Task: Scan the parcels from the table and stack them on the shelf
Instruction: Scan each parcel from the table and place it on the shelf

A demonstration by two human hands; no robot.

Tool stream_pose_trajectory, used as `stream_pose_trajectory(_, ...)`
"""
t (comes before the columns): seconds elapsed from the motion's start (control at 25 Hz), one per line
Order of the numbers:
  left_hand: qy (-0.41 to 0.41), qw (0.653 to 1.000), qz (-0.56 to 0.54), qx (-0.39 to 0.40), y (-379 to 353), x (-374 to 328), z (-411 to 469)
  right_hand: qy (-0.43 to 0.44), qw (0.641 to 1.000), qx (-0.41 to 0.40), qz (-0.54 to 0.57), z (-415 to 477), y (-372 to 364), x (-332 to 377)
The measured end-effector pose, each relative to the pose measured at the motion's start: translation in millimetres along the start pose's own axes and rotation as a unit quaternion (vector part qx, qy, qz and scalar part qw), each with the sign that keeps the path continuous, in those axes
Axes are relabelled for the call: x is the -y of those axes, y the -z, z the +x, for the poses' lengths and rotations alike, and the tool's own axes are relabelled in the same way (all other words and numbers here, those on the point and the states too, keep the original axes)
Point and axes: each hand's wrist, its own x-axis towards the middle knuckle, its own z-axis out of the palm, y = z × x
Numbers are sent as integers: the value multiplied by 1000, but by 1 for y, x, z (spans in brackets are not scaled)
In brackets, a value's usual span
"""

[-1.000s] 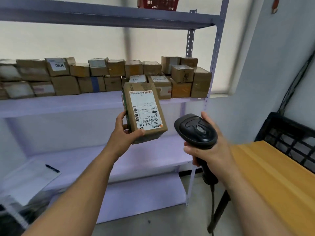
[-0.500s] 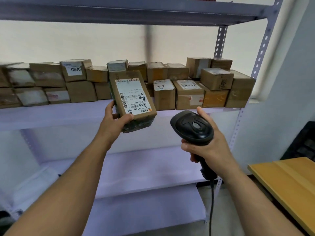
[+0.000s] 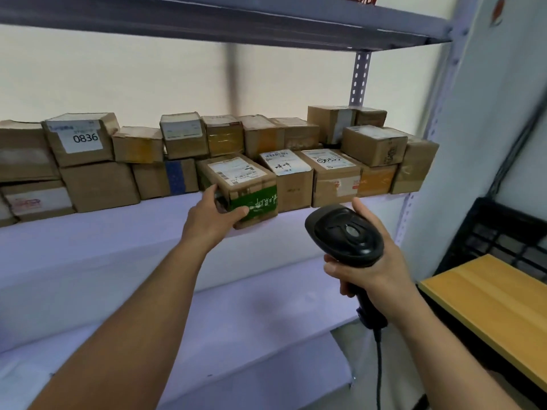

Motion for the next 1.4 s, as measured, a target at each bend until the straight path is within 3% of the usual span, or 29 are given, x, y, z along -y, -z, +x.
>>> stream_pose_trajectory(0.4, -74, 996, 41, 17, -4, 26, 18, -30, 998, -57, -1, -28, -5, 6)
stream_pose_trajectory(0.6, -127, 979, 87, -134, -16, 18, -25, -30, 997, -68, 4, -48, 8, 11)
stream_pose_trajectory(0.68, -175, 971, 88, -139, -34, 12, -59, -29, 997, -76, 8, -63, 17, 13)
stream_pose_trajectory(1.08, -261, 958, 85, 86, -175, -38, -216, -62, 986, -152, 17, -191, 116, 9)
stream_pose_trajectory(1.4, -331, 926, 59, 174, -272, -119, -337, -79, 964, -251, -47, -313, 226, 18)
